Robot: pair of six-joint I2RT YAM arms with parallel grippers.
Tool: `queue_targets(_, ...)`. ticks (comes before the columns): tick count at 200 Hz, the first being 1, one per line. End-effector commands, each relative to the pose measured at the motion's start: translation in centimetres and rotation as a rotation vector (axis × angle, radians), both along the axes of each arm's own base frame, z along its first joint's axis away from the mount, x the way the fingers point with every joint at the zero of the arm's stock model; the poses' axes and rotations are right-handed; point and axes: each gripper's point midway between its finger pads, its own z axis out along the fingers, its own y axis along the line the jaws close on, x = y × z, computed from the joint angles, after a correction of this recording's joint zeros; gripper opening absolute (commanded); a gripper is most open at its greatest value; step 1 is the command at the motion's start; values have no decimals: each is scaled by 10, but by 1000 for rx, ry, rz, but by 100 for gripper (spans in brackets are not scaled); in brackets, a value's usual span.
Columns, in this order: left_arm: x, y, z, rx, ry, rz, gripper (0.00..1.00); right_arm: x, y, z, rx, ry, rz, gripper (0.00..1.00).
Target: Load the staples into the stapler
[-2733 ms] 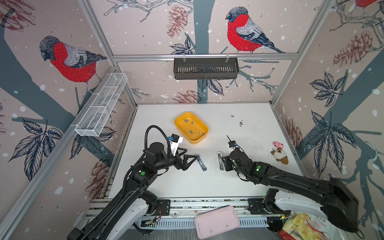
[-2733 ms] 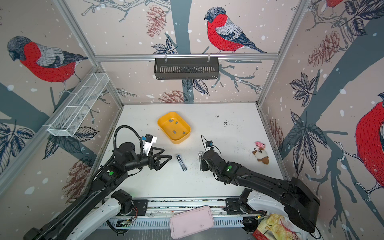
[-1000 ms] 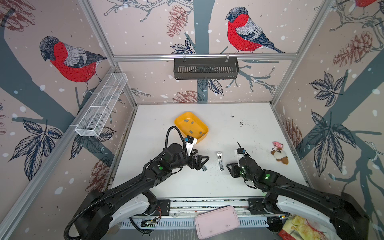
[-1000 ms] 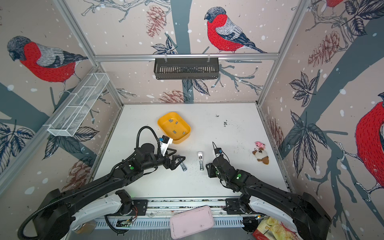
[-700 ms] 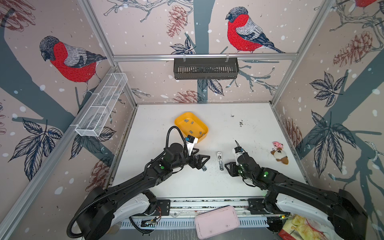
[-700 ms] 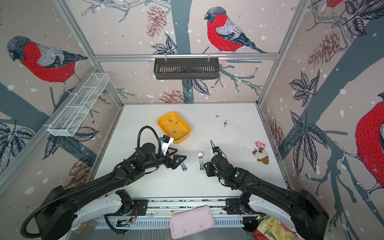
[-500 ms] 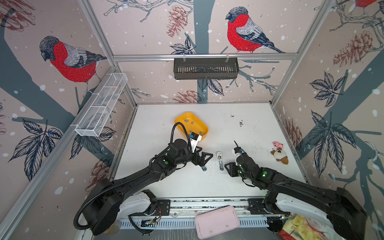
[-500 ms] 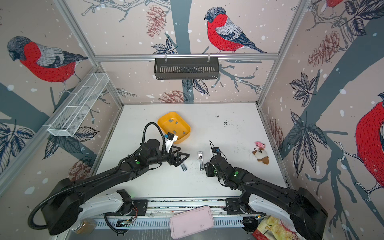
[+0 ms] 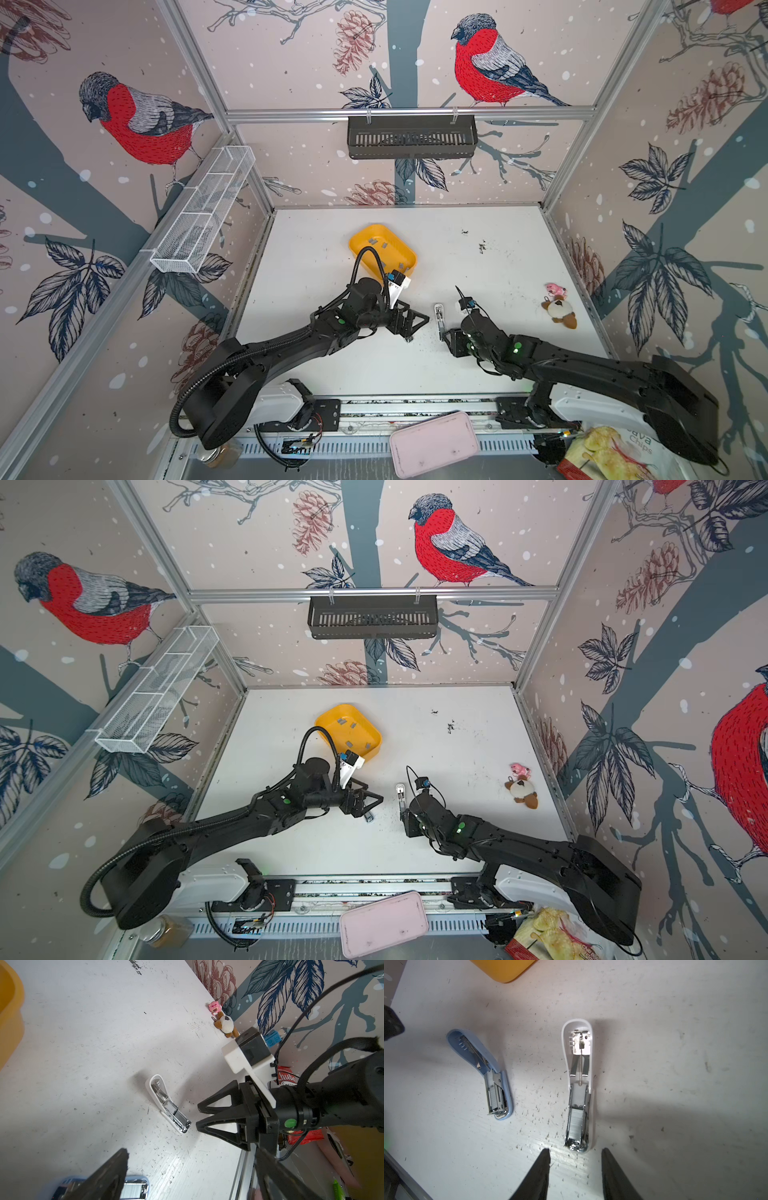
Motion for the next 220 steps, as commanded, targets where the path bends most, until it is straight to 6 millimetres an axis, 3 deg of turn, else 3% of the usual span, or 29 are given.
queue_targets(1,4,-3,15,-61,-34,12,95,6,1,3,-17,-30,-17,43)
queue_targets(160,0,5,11,-44,-47,29,96,13,6,-8,-113,-34,-28,49)
queue_targets(220,2,1,23,-65,-37,29,98,12,9,2,-102,-16,-23,48)
